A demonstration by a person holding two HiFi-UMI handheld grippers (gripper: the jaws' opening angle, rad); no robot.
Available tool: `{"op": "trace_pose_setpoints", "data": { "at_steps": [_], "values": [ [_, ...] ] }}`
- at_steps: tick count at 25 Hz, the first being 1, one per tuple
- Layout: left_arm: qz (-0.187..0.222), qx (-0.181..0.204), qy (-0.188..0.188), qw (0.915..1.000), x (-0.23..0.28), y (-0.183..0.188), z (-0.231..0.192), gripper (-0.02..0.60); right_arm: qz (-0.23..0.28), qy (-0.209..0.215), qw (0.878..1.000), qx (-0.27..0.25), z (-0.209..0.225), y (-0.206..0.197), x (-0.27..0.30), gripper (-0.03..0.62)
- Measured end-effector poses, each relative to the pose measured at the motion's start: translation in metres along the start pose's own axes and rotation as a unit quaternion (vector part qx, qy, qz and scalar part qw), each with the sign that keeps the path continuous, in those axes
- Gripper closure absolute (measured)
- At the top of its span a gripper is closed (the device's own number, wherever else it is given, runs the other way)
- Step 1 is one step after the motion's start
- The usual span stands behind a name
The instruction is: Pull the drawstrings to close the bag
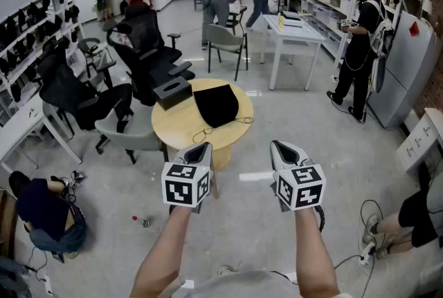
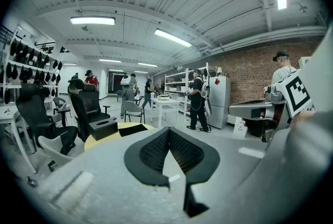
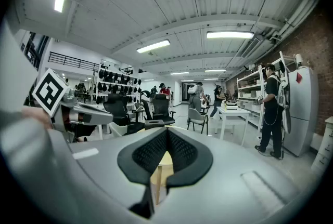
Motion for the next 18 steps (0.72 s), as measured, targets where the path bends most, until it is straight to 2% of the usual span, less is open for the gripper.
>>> {"op": "trace_pose_setpoints", "data": {
  "at_steps": [7,18],
  "values": [
    [0.003,0.002,-0.010,0.9999,0.0075,0.0020,-0.0031,0.580,-0.004,-0.007,1.000,0.005,0.0026,-0.0017,0.0101,0.591],
    [-0.003,-0.014,0.006,0.9999,0.0088,-0.0055,-0.0049,0.578,-0.004,-0.003,1.000,-0.005,0.0035,-0.0047,0.0076,0.589]
  ]
}}
Point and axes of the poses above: the fingertips, and each gripper's own axes: x forward along the fingers, z to its right, y out of its top, the point moved 7 cm from there along -x, backward along the fingers, and after that the axes turned 15 degrees about -z, right-handed, at the moved point
